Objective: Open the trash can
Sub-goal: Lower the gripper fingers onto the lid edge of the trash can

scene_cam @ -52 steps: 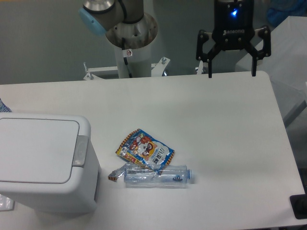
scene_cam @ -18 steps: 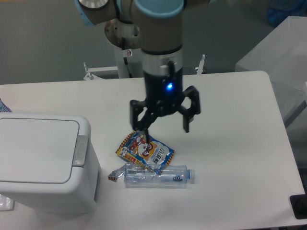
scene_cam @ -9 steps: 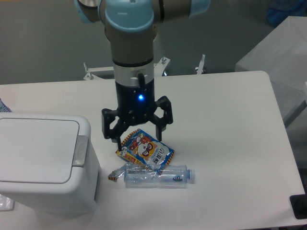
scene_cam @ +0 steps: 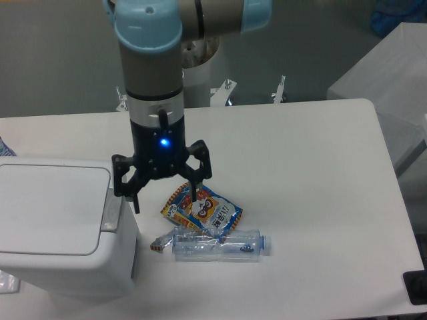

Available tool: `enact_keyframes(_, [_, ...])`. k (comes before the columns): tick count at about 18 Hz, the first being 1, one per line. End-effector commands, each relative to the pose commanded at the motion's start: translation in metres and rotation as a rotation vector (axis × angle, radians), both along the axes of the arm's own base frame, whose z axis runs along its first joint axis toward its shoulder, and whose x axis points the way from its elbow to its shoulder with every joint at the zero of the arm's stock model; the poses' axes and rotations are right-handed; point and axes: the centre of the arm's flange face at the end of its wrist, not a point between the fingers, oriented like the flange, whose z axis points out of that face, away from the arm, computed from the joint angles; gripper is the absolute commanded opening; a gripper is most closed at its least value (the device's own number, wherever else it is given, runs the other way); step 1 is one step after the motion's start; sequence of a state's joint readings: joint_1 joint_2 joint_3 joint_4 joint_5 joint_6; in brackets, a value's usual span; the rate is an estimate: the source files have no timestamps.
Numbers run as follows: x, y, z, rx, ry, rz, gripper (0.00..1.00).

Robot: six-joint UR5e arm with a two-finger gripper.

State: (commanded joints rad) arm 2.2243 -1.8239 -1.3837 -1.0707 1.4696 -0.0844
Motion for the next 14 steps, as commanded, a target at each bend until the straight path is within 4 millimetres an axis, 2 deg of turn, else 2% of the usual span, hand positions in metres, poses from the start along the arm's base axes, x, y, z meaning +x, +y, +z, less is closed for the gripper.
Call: enact_keyframes(14, [0.012, 0.008, -0.005, -0.007, -0.006, -0.005, 1.0])
